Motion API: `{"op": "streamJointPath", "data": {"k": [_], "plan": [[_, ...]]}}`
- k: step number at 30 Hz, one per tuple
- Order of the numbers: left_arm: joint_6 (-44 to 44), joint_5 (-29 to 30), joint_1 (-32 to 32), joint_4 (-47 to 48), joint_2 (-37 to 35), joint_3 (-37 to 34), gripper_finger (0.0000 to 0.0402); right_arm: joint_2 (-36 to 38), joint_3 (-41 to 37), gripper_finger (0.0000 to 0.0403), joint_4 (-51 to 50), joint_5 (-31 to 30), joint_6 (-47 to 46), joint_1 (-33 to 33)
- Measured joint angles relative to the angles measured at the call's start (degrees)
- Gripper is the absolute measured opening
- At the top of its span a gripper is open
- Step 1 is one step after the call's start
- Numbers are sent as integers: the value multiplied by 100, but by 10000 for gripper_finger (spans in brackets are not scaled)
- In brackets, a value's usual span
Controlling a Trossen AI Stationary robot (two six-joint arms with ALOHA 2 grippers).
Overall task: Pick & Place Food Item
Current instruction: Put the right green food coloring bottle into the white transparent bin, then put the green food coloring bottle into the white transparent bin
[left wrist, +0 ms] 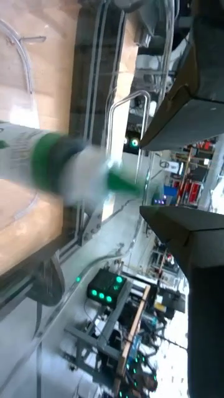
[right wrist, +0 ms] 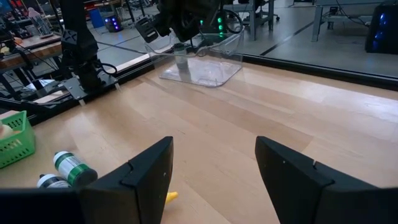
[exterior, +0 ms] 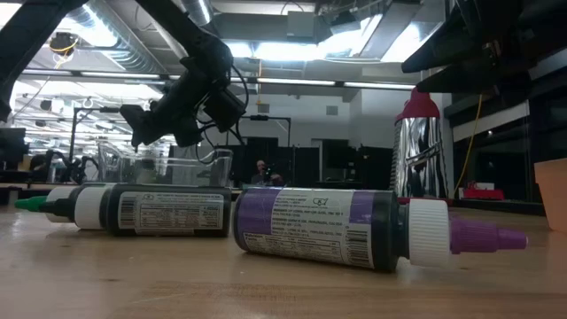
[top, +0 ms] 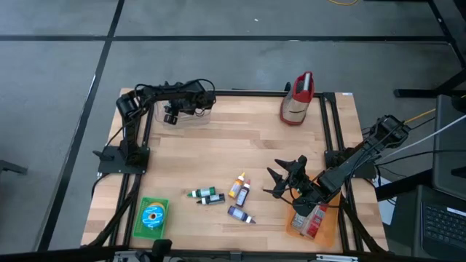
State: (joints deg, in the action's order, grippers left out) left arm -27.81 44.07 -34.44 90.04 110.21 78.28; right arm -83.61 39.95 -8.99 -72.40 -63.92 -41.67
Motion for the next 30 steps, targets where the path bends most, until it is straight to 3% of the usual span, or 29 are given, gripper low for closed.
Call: {"op": "streamJointPath", "data": {"k": [14,19,21,24,30], "plan": [[178,186,66,1,-2,6,157,0,-1,230,0,44,-11,2],[349,171,66,-57,-58,386,164,0,-1,230,0,44,2,2],[294,-140,63,-291,-239,647,166,0,0,230,0,44,3,2],[161,-1080,63,-727,-676,1053,166,0,-1,230,0,44,4,2],[438,-3622,65,-1746,-1890,1436,164,0,1,230,0,46,7,2]]}}
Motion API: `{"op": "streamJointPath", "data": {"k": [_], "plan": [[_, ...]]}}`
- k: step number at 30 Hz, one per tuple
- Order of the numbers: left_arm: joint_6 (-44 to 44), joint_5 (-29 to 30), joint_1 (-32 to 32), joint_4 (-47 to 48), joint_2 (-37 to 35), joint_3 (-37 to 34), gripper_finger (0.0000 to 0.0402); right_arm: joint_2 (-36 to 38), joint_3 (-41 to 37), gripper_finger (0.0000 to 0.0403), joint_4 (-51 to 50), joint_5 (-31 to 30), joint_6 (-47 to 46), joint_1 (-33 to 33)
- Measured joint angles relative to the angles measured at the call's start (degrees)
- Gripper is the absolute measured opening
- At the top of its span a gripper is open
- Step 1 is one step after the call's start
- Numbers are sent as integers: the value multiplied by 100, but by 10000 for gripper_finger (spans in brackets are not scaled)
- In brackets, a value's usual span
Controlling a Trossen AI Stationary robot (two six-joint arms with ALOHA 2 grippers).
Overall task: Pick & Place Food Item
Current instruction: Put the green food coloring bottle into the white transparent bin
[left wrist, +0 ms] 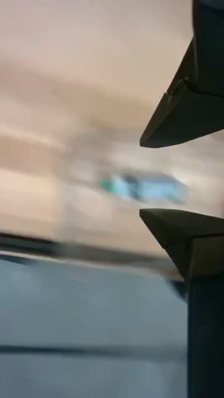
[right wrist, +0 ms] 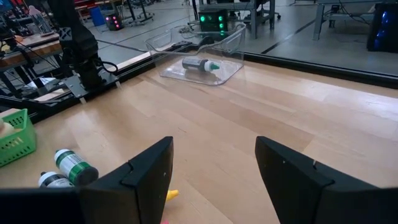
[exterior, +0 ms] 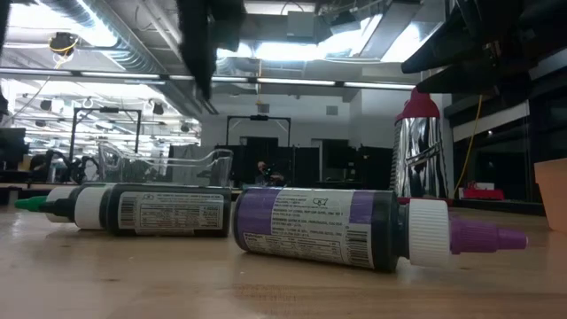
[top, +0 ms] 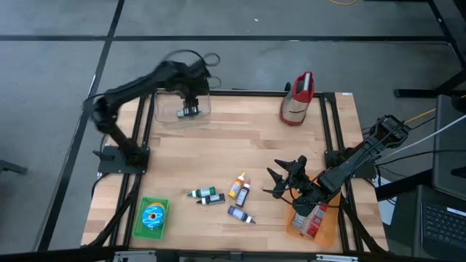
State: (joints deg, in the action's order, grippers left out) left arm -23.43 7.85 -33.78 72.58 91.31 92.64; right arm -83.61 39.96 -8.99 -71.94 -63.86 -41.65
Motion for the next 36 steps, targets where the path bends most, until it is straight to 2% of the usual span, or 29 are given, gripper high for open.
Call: {"op": "streamJointPath", "data": {"k": [2,4,6,10,14,18,23,28,32,36], "plan": [[236,-886,68,-544,-468,-160,164,0,-1,230,-1,0,0,-2],[479,-1458,244,-1119,-957,-460,162,0,-1,230,0,1,-1,-2],[681,-1652,565,-1639,-1396,-862,161,0,-2,230,0,32,-4,-2],[1207,-1567,1412,-2700,-2171,-2002,160,0,-1,230,1,90,-4,-2],[1869,-1068,2436,-4212,-2776,-3419,163,0,-2,230,0,92,-7,-2],[2515,-246,3402,-5522,-3132,-4670,164,0,-2,230,4,92,-13,-2],[3458,1109,4433,-6227,-3214,-5775,164,0,-2,230,24,105,-17,-2],[4632,1721,5375,-6685,-3089,-6353,166,0,-2,230,36,105,-20,-2],[5264,2118,6054,-6835,-2941,-6395,168,0,-2,230,51,107,-20,-2],[5969,2161,6536,-6824,-2637,-6398,178,-1,-2,230,90,129,-20,-2]]}}
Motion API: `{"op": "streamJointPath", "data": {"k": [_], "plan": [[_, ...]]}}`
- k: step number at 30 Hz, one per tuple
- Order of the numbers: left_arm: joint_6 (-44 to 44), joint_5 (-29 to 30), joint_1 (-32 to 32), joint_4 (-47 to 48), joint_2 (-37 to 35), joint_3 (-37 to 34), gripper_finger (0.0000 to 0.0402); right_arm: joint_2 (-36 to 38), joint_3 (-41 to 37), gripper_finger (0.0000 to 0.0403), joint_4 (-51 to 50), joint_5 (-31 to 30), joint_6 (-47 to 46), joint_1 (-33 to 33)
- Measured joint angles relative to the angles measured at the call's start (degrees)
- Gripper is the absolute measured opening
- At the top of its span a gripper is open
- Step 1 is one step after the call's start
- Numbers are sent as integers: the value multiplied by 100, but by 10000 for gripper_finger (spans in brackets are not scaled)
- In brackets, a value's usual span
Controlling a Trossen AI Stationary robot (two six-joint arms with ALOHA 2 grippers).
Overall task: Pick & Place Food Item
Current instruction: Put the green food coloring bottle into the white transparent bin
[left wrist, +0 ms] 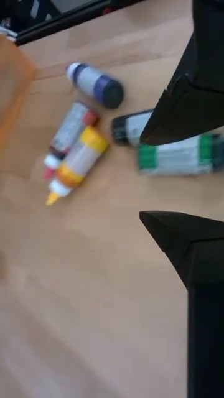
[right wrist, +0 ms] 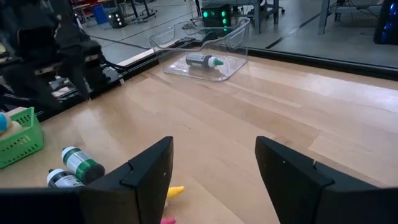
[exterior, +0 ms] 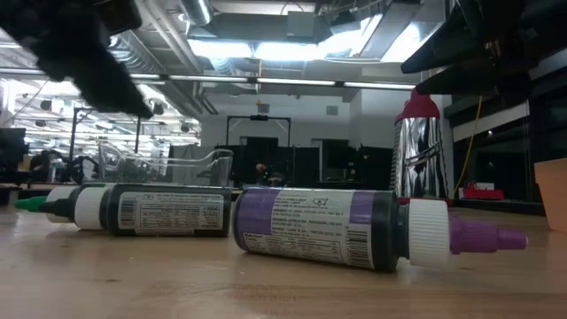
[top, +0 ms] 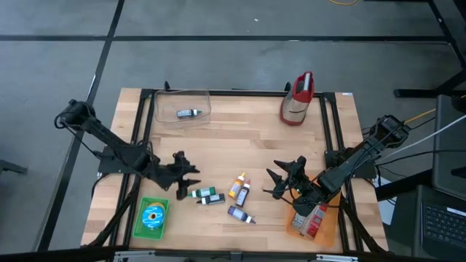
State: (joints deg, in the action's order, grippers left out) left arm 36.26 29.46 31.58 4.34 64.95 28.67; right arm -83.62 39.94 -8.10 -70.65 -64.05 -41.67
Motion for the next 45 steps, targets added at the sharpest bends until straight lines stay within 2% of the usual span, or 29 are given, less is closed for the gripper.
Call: {"op": "streamJointPath", "data": {"k": [8,18,31,34,38,45], "plan": [[1008,142,568,-72,1077,0,205,-1,0,230,5,85,0,0],[1154,-295,696,-927,1995,-2,210,-1,0,230,17,107,-1,0],[1512,-218,554,-819,2447,22,208,-1,0,230,40,127,0,0],[1367,-180,543,-820,2448,15,189,-1,0,230,41,127,0,0],[1127,-154,540,-936,2448,3,141,-1,0,230,40,125,0,0],[766,-257,349,-970,2259,-15,138,-1,0,230,39,125,0,0]]}}
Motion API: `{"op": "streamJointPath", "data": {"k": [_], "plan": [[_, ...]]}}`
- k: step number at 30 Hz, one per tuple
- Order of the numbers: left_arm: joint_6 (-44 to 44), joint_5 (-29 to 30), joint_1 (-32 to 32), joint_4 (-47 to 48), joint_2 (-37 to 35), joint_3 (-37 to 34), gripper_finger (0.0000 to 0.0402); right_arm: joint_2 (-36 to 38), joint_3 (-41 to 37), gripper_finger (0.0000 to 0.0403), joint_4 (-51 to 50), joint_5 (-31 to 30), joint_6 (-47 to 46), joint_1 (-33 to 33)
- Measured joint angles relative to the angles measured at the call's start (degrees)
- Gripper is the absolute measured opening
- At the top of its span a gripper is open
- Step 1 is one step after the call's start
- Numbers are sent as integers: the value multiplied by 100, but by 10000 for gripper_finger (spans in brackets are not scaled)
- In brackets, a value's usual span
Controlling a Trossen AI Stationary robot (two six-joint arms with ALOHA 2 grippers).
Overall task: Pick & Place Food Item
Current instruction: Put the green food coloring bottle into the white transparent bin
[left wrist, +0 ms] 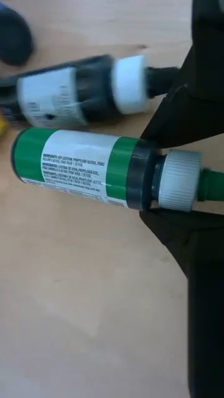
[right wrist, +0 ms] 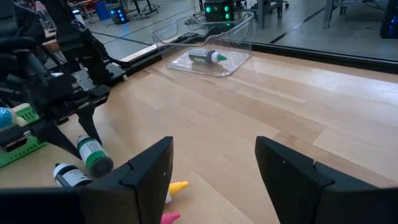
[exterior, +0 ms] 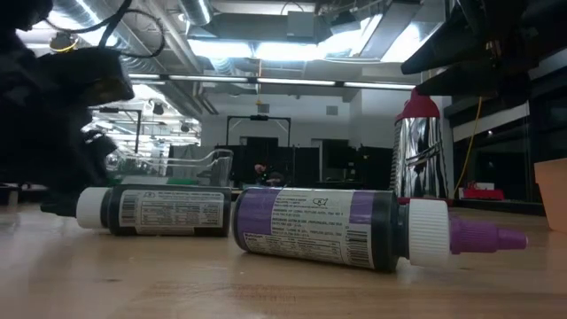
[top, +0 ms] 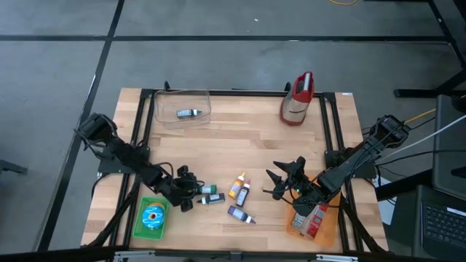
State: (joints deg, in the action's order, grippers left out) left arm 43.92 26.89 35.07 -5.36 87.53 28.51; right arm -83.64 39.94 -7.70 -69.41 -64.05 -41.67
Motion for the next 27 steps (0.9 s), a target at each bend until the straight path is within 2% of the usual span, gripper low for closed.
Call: {"op": "streamJointPath", "data": {"k": [5,10,19,23,27], "plan": [[-547,164,-250,-35,-355,2,138,0,0,230,2,0,0,0],[-1343,653,-658,157,-1076,2,138,-8,0,230,3,-3,0,0],[-2508,1461,-1874,1958,-2977,4,138,-338,0,230,189,-16,-2,0],[-3056,1356,-2580,2356,-3781,4,138,-389,0,230,217,-69,0,4],[-3577,848,-3281,2359,-4407,4,138,-389,0,230,231,-221,15,4]]}}
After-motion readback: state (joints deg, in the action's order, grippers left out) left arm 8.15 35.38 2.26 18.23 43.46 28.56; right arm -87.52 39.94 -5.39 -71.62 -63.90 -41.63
